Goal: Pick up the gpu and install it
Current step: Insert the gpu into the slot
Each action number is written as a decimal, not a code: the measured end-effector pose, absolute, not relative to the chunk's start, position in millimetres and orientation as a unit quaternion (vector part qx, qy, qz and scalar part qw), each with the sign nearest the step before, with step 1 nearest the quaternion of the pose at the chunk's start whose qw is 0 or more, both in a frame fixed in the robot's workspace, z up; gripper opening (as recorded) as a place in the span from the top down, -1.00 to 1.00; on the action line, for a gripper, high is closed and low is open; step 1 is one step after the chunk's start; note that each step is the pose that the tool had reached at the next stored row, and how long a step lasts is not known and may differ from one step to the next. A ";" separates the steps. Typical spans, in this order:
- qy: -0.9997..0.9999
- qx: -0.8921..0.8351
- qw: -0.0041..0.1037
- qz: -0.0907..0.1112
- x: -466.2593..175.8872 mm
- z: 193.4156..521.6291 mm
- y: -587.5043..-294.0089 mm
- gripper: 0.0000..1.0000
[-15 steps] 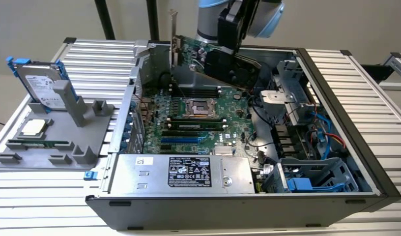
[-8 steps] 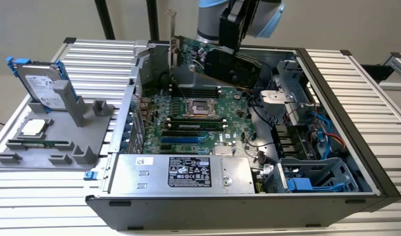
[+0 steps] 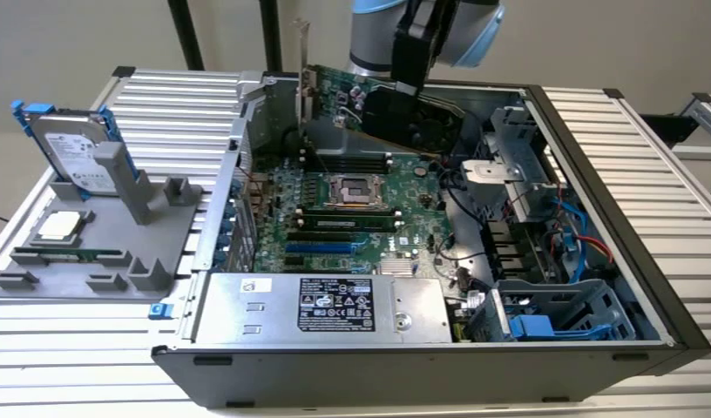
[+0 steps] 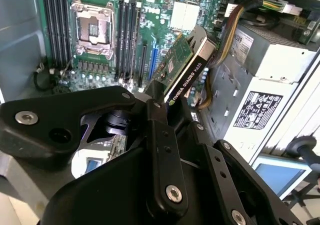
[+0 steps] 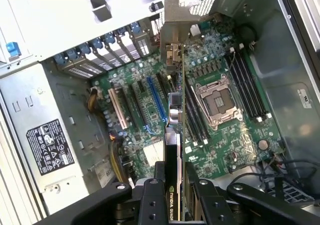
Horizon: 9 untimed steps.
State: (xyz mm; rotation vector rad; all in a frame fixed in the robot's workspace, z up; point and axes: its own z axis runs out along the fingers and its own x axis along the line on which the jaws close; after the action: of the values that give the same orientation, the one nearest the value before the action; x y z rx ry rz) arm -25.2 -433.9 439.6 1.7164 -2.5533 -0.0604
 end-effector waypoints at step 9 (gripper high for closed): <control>-0.814 0.580 0.033 -0.019 -25.2 440.8 -433.9 1.00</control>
State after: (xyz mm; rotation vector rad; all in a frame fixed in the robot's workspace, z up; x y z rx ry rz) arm -25.2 -433.9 440.8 1.7860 -2.5038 -0.0576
